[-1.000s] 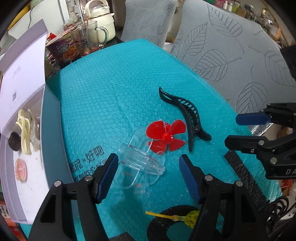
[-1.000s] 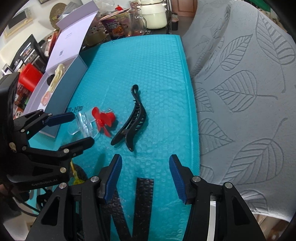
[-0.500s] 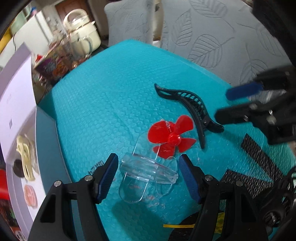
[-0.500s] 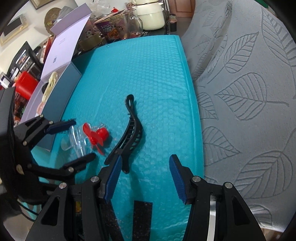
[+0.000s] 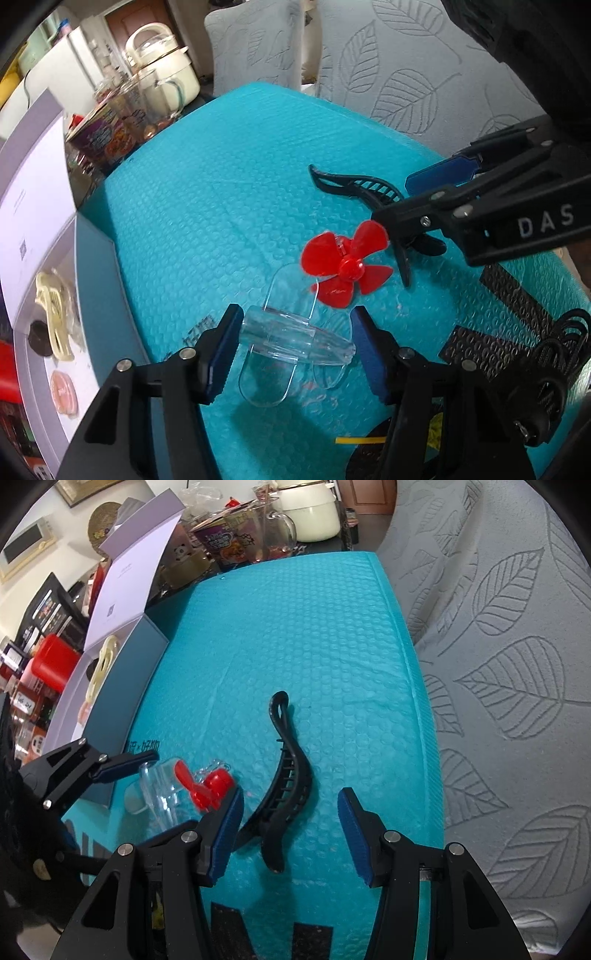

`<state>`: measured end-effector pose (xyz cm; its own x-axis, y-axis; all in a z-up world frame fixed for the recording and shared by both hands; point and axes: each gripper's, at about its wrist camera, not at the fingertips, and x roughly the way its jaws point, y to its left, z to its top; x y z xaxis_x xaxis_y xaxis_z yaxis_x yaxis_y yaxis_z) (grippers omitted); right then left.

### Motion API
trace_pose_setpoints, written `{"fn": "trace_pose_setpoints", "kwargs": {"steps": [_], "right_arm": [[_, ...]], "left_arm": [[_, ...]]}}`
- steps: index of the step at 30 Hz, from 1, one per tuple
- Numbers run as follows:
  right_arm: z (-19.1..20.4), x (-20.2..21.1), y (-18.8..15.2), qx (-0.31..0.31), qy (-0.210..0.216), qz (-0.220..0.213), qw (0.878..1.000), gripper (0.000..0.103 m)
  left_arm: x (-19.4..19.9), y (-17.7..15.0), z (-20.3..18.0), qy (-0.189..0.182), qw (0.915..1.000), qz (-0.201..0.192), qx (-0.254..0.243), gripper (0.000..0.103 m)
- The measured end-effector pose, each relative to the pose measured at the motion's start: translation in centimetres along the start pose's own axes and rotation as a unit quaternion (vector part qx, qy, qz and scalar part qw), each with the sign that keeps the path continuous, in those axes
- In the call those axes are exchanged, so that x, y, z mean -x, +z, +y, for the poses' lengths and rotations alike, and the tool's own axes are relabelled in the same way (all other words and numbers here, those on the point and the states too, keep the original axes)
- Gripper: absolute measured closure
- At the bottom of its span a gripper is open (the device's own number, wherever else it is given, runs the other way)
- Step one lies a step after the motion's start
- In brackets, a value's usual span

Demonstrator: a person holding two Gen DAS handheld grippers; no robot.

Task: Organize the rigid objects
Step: 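Close the right gripper on the black claw clip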

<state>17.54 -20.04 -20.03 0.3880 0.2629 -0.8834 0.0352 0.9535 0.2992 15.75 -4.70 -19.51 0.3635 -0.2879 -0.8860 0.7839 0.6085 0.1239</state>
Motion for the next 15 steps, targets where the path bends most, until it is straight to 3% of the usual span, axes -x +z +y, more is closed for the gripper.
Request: {"fn": "trace_pose_setpoints", "kwargs": {"steps": [7, 11, 15], "right_arm": [[0.6, -0.6, 0.6, 0.006, -0.010, -0.003, 1.000, 0.051], [1.4, -1.0, 0.4, 0.037, -0.043, -0.008, 0.998, 0.062], [2.1, -1.1, -0.1, 0.071, -0.069, -0.019, 0.995, 0.081]], "left_arm": [[0.6, -0.7, 2.1, -0.009, 0.9966, 0.001, 0.082, 0.044], [1.3, -1.0, 2.4, -0.009, 0.9940, -0.006, 0.108, 0.044], [1.7, -1.1, 2.5, -0.009, 0.9923, -0.011, 0.123, 0.044]]}}
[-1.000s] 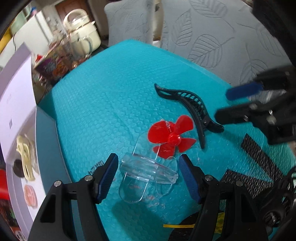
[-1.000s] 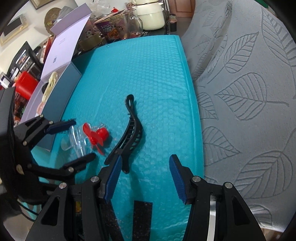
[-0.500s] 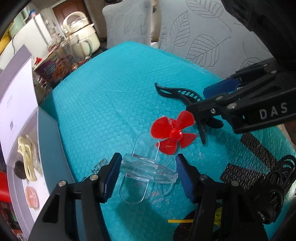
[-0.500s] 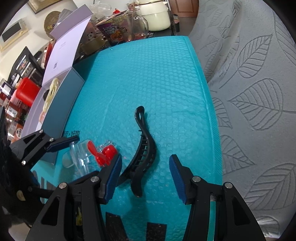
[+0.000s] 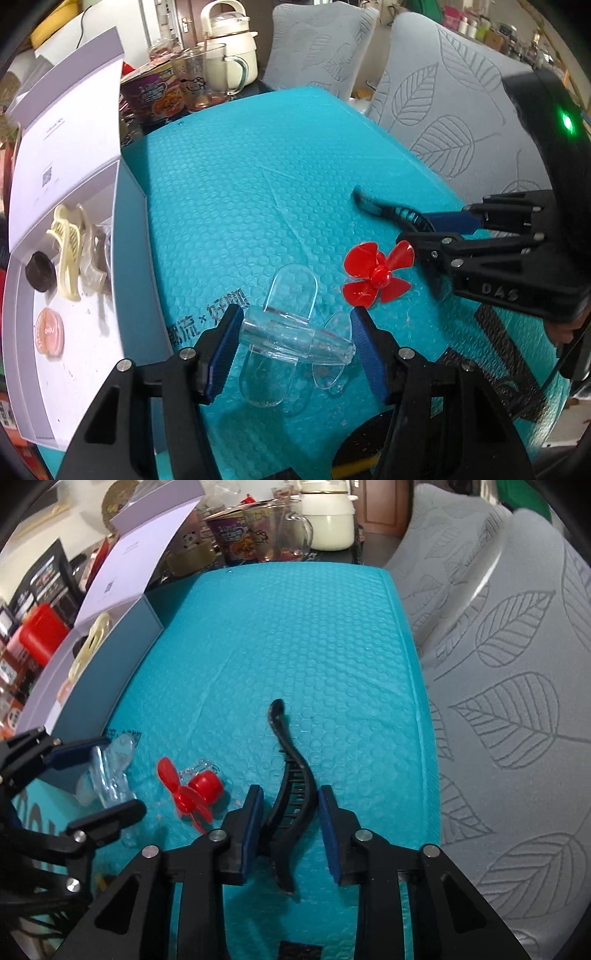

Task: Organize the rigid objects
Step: 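Close the right gripper on the black claw clip, then lift the black claw clip with the right gripper toward the box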

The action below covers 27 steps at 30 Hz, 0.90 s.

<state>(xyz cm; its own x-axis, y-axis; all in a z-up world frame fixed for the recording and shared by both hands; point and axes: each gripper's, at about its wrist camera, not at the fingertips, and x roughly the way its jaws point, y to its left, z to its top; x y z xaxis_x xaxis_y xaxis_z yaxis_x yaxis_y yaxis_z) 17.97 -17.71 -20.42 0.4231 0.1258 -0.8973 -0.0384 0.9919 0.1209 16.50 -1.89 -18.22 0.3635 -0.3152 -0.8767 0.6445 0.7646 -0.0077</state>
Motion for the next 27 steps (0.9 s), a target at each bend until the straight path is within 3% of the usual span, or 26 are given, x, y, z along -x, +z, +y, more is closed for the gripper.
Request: {"fn": "trace_pose_setpoints", "kwargs": {"steps": [7, 27], "right_arm": [[-0.1, 0.8, -1.0, 0.003, -0.012, -0.014, 1.000, 0.083], [-1.7, 10.9, -5.3, -0.050, 0.037, -0.037, 0.997, 0.083]], "left_arm": [[0.9, -0.1, -0.3, 0.005, 0.9999, -0.007, 0.011, 0.044], [10.1, -0.8, -4.6, 0.029, 0.9976, -0.037, 0.050, 0.044]]}}
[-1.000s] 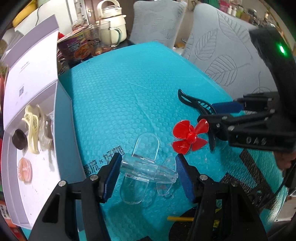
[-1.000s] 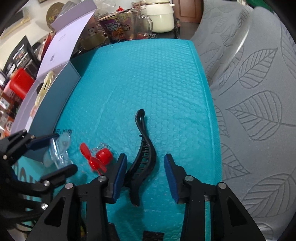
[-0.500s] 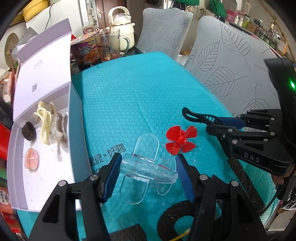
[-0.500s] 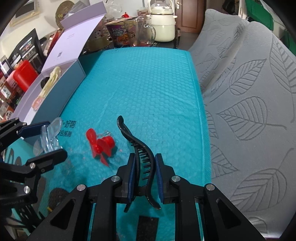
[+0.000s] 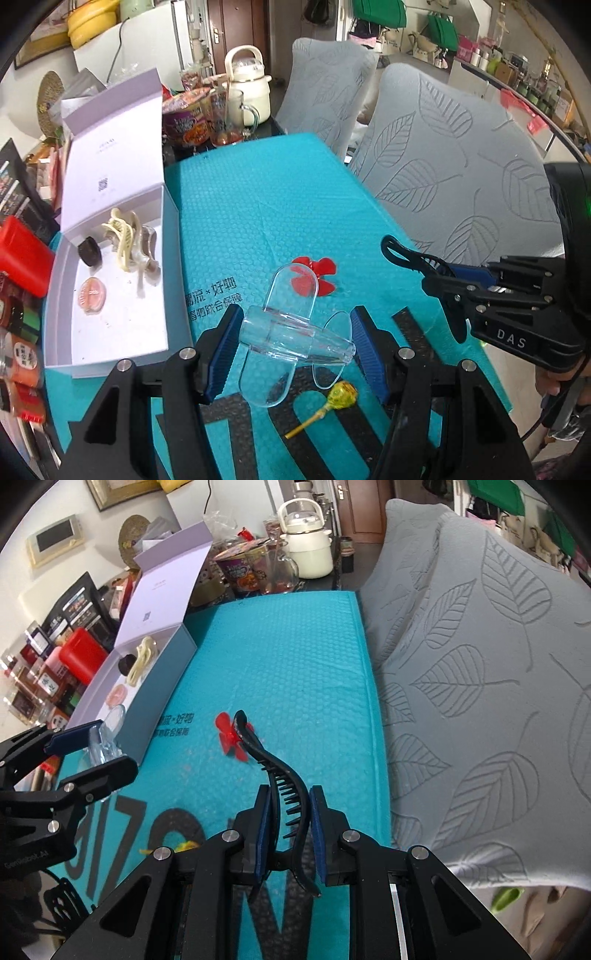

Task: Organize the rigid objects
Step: 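Lift the black claw clip with the right gripper toward the box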

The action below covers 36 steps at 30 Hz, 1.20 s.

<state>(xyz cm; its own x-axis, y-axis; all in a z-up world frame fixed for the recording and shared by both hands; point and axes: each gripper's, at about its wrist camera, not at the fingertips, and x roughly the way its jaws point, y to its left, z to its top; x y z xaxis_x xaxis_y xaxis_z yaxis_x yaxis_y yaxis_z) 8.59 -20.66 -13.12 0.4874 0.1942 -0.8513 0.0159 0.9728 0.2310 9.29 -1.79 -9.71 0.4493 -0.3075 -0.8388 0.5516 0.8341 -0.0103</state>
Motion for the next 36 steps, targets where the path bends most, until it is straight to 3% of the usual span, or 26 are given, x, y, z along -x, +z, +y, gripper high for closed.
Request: {"fn": "trace_pose_setpoints", "kwargs": {"steps": [10, 21, 36], "right_arm": [[-0.4, 4.1, -1.6, 0.013, 0.017, -0.011, 1.000, 0.083], [0.5, 6.8, -3.3, 0.071, 0.054, -0.020, 0.996, 0.083], [5.1, 8.1, -6.4, 0.146, 0.113, -0.012, 0.983, 0.083]], "left_arm": [[4.0, -0.1, -2.2, 0.022, 0.9993, -0.025, 0.017, 0.044], [7.1, -2.9, -4.3, 0.059, 0.9955, -0.042, 0.062, 0.044], [11.3, -7.3, -3.1, 0.100, 0.9849, -0.063, 0.126, 0.044]]}}
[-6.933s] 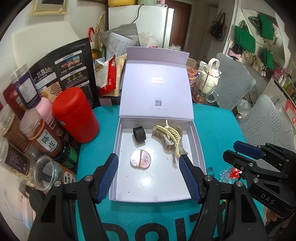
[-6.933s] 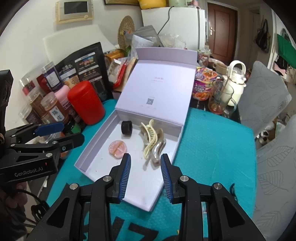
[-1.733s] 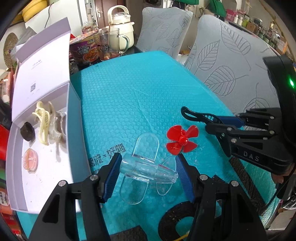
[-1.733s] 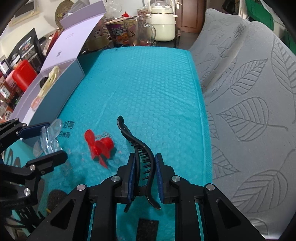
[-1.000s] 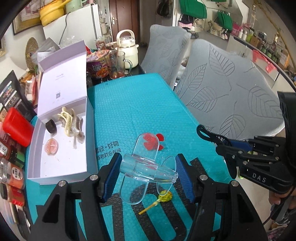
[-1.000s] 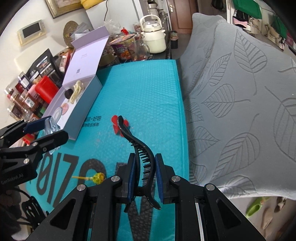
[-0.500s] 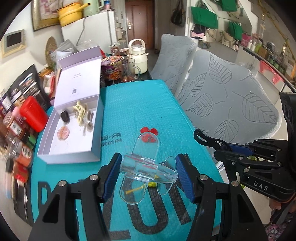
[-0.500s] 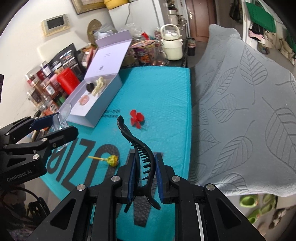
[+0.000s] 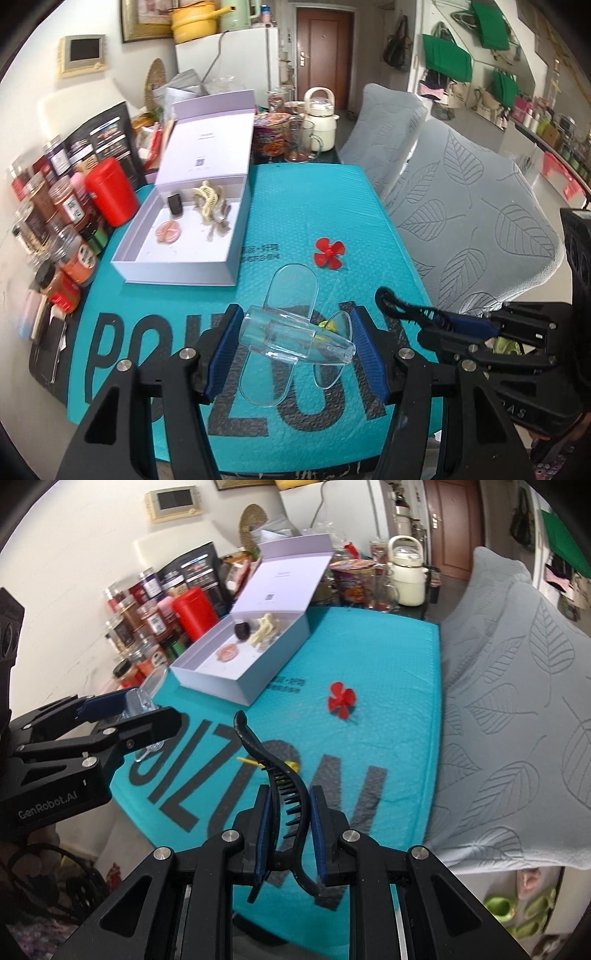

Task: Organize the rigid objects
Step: 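Lift the black claw clip with the right gripper toward the box, then carry the black claw clip while the left gripper carries the clear plastic piece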

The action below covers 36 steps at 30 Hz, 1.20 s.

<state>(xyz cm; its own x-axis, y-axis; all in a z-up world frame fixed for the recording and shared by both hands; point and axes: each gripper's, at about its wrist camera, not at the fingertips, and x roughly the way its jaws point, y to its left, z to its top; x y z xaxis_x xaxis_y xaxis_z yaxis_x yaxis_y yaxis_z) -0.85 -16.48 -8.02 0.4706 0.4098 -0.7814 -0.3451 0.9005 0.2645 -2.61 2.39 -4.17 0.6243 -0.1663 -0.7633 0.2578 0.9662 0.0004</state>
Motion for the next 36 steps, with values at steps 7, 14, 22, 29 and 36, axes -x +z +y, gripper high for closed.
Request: {"fn": "trace_pose_setpoints", "kwargs": {"steps": [7, 14, 22, 29, 36], "right_arm": [[3.5, -1.3, 0.0, 0.030, 0.019, 0.012, 0.999, 0.083], [6.4, -3.5, 1.3, 0.043, 0.033, 0.024, 0.998, 0.083], [9.6, -6.6, 3.0, 0.043, 0.044, 0.041, 0.997, 0.083], [11.8, -9.3, 5.0, 0.040, 0.045, 0.050, 0.997, 0.083], [13.0, -11.7, 7.4, 0.027, 0.041, 0.050, 0.998, 0.083]], "left_arm": [[0.5, -0.7, 2.8, 0.011, 0.9998, -0.001, 0.019, 0.044], [0.3, -0.9, 6.5, 0.018, 0.9994, 0.010, 0.026, 0.044], [-0.7, -0.6, 11.0, 0.023, 0.9989, 0.025, 0.033, 0.044], [-2.2, 0.3, 14.7, 0.017, 0.9985, 0.036, 0.038, 0.044], [-4.1, 1.8, 17.4, 0.008, 0.9987, 0.040, 0.029, 0.044]]}}
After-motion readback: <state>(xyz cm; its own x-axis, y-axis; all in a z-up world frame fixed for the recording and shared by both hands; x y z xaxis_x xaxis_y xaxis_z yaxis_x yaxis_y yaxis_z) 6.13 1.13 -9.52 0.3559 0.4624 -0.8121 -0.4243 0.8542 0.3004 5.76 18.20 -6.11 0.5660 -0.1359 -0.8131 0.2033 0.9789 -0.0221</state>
